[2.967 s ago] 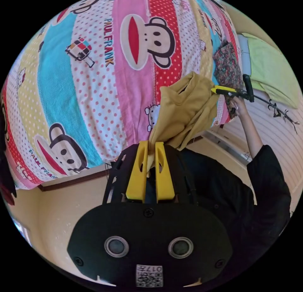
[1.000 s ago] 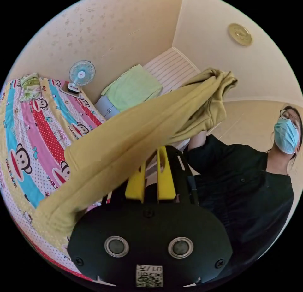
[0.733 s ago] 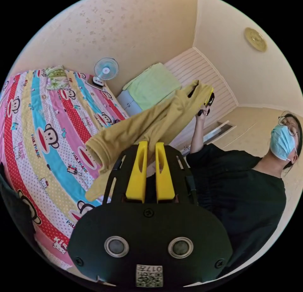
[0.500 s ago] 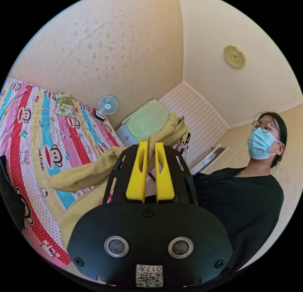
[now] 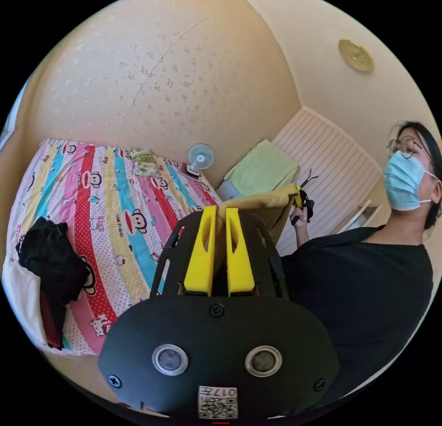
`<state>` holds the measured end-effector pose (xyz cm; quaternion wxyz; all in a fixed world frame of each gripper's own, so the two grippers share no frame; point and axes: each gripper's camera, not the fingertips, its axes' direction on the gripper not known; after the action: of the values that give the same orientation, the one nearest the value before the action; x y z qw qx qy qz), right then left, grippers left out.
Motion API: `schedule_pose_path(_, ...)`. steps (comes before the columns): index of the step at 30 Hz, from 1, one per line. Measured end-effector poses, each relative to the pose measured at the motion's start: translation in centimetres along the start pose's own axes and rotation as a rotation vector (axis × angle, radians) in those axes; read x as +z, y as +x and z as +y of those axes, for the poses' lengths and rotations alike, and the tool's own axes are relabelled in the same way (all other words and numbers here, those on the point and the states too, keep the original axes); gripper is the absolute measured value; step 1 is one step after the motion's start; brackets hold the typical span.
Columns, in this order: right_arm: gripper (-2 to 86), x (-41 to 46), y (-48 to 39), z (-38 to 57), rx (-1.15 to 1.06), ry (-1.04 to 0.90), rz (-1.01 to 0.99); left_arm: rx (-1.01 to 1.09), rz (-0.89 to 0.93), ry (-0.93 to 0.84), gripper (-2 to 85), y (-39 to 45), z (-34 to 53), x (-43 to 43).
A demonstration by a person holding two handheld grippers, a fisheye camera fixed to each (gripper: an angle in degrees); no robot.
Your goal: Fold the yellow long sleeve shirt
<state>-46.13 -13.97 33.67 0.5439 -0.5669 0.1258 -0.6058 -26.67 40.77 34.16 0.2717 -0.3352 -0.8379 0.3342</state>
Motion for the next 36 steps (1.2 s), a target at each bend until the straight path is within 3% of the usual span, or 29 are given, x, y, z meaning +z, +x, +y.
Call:
schedule_pose_path(2,0.9,2.2,3.0,-1.7,0.034,0.002,0.036,0.016,0.02,-0.024,4.0,-1.7,-4.3,2.5)
schedule_pose_path(6,1.5,12.4,12.1,-7.9,0.004,-0.164,0.373,-0.017,-0.008,-0.105,4.5,-8.4,-14.5,7.8)
schedule_pose_path(8,2.1,18.1,17.6,-10.1,0.041,-0.254,0.544,-0.145,-0.115,-0.154,6.2,-15.6,-21.2,12.2)
schedule_pose_path(10,3.1,23.3,24.7,-10.8,0.227,-0.372,0.808,-0.35,-0.216,-0.2,8.5,-21.3,-23.4,14.3)
schedule_pose_path(11,3.4,23.9,26.2,-10.5,0.3,-0.395,0.845,-0.432,-0.211,-0.19,9.6,-23.8,-23.4,14.9)
schedule_pose_path(14,4.6,25.2,29.2,-7.0,0.445,-0.4,0.8,-0.56,-0.219,-0.214,9.8,-28.5,-19.5,16.3)
schedule_pose_path(20,5.4,23.4,32.1,9.3,0.516,-0.855,0.914,-0.885,-0.224,-0.516,10.6,-36.1,-4.5,19.7)
schedule_pose_path(23,2.8,18.4,32.3,15.9,0.71,-0.991,1.076,-0.995,-0.155,-0.552,11.1,-37.4,-0.2,20.0)
schedule_pose_path(29,2.6,13.2,32.1,14.8,0.911,-0.882,1.098,-0.883,-0.06,-0.669,12.5,-38.3,-3.1,23.1)
schedule_pose_path(36,9.6,21.3,38.4,9.9,0.869,-0.989,0.994,-0.821,-0.047,-0.83,13.6,-39.7,-7.5,26.7)
